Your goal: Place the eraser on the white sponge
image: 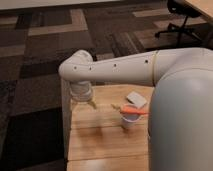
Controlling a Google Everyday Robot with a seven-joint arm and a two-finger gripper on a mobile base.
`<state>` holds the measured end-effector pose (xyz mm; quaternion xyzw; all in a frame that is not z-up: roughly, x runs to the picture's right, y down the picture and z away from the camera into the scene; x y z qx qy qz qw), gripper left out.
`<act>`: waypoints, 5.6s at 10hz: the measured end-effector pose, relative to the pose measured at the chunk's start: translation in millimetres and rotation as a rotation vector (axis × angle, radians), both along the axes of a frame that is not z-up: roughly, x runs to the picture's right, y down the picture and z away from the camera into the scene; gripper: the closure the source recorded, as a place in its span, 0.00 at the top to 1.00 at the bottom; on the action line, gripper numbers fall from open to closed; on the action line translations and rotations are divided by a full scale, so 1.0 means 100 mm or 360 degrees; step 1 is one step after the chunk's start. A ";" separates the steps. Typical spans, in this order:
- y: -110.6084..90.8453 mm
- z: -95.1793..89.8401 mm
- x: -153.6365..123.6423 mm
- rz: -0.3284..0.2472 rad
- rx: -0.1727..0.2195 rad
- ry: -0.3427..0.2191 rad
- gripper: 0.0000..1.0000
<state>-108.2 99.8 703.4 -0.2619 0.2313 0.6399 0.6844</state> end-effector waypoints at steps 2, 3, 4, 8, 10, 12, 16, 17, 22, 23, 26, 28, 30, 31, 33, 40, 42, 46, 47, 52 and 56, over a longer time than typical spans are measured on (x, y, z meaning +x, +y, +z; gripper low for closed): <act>0.00 0.00 0.00 0.0000 0.0000 0.0000 0.65; 0.00 0.00 0.00 0.0000 0.0000 0.0000 0.65; 0.00 0.00 0.00 0.0000 0.0000 0.0000 0.65; 0.00 0.00 0.00 0.0000 0.0000 0.0000 0.65; 0.00 0.00 0.00 0.0000 0.0000 0.0000 0.65; 0.00 0.00 0.00 0.0000 0.0000 0.0000 0.65; 0.00 0.00 0.00 0.0000 0.0000 0.0000 0.65; 0.00 0.00 0.00 0.0000 0.0000 0.0000 0.65; 0.00 0.00 0.00 0.0000 0.0000 0.0000 0.65; 0.00 0.00 0.00 0.0000 0.0000 0.0000 0.65; 0.00 0.00 0.00 0.0000 0.0000 0.0000 0.65; 0.00 0.00 0.00 0.0000 0.0000 0.0000 0.65; 0.00 0.00 0.00 0.0000 0.0000 0.0000 0.65; 0.00 0.00 0.00 0.0000 0.0000 0.0000 0.65; 0.00 0.00 0.00 0.0000 0.0000 0.0000 0.65; 0.00 0.00 0.00 0.0000 0.0000 0.0000 0.65; 0.00 0.00 0.00 0.0000 0.0000 0.0000 0.65; 0.00 0.00 0.00 0.0000 0.0000 0.0000 0.65; 0.00 0.00 0.00 0.0000 0.0000 0.0000 0.65; -0.12 -0.06 0.11 0.0005 0.0042 0.0025 0.65; -0.36 -0.35 0.56 0.0032 0.0127 -0.0027 0.65</act>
